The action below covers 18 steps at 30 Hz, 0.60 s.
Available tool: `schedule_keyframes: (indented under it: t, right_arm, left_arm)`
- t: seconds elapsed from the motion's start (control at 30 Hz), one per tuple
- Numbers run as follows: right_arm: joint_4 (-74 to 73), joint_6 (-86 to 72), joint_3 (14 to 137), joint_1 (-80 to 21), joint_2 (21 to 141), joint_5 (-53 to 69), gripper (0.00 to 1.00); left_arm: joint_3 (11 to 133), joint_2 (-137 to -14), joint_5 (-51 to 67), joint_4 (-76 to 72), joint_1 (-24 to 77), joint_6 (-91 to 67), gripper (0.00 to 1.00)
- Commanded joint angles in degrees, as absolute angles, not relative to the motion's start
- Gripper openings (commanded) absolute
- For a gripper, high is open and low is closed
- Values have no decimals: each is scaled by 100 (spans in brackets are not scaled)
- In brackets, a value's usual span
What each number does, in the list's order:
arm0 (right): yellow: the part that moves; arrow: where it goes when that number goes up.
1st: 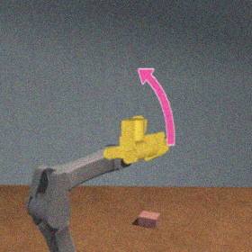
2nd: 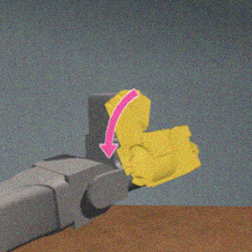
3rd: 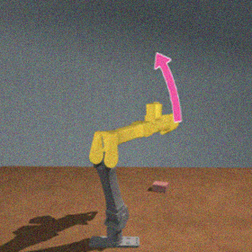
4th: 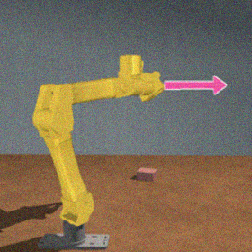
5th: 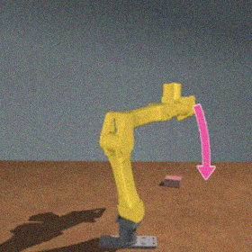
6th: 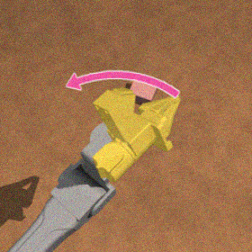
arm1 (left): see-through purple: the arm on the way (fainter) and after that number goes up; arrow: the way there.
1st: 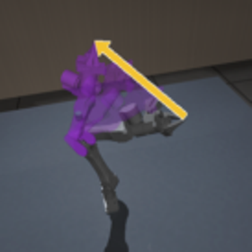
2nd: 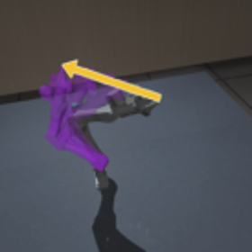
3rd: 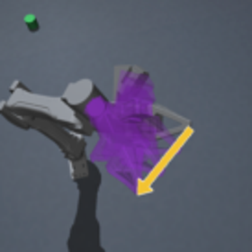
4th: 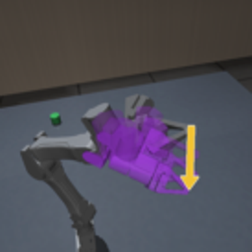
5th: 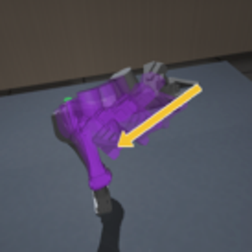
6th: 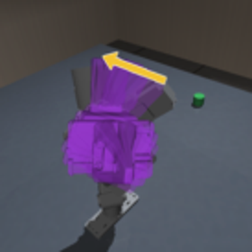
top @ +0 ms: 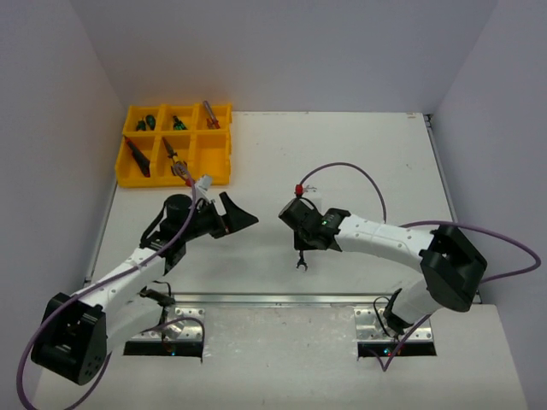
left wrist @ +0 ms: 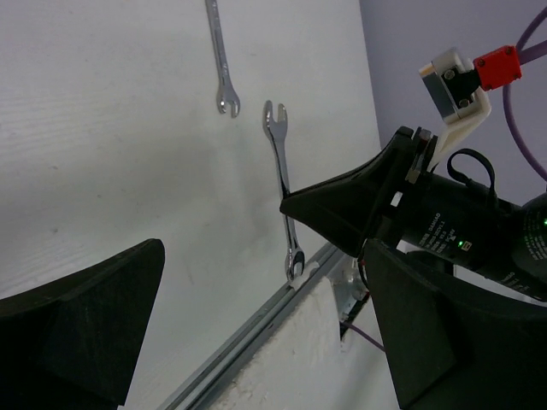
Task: Sort the tools into containers
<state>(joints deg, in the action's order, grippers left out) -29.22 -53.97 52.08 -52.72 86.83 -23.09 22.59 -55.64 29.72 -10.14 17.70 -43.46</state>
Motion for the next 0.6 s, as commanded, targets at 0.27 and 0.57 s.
schedule_keyframes:
  t: [0.27, 0.57]
  right_arm:
    - [-1881, -4529, 5463, -5597, 8022, -1400, 0]
    - [-1598, -4456, 5468, -5667, 7815, -1136, 0]
  left_arm:
    - [2526, -6781, 2628, -3030, 2524, -5271, 93]
    - [2726, -7391, 2484, -3419, 3090, -5565, 78]
